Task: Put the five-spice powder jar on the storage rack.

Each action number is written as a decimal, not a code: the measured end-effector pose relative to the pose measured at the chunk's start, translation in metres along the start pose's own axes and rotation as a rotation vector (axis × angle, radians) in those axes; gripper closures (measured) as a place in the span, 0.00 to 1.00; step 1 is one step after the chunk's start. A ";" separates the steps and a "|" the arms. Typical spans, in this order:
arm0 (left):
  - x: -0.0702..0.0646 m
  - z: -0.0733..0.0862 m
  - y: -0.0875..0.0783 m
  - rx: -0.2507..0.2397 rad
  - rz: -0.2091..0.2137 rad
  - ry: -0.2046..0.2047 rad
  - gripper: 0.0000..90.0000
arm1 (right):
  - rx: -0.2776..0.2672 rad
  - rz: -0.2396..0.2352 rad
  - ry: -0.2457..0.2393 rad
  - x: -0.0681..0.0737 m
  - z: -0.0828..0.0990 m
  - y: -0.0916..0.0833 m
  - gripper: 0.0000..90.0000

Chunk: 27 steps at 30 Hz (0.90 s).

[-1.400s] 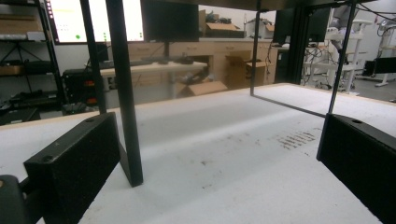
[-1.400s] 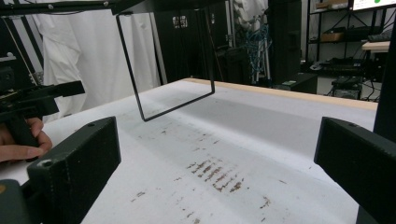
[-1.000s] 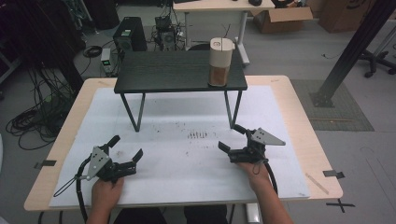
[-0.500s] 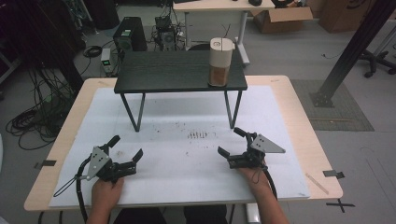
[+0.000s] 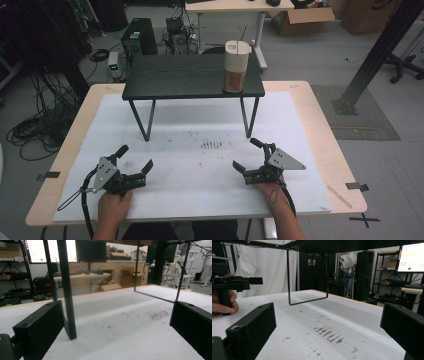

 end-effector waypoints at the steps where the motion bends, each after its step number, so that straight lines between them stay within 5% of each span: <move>1: 0.000 0.000 0.000 -0.001 0.000 0.000 0.00 | -0.002 0.000 -0.002 0.000 0.000 0.000 0.00; 27: 0.000 0.000 0.000 -0.002 -0.001 -0.001 0.00 | -0.007 -0.003 -0.023 0.002 -0.001 0.000 0.00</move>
Point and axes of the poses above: each handheld gripper's, and its own axes: y roughly forward along the jaws, z roughly out of its underside, x roughly to its left, the point moved 10 cm from there along y, roughly forward along the jaws, and after that the axes turned 4 degrees about -y, right-handed, at the moved point
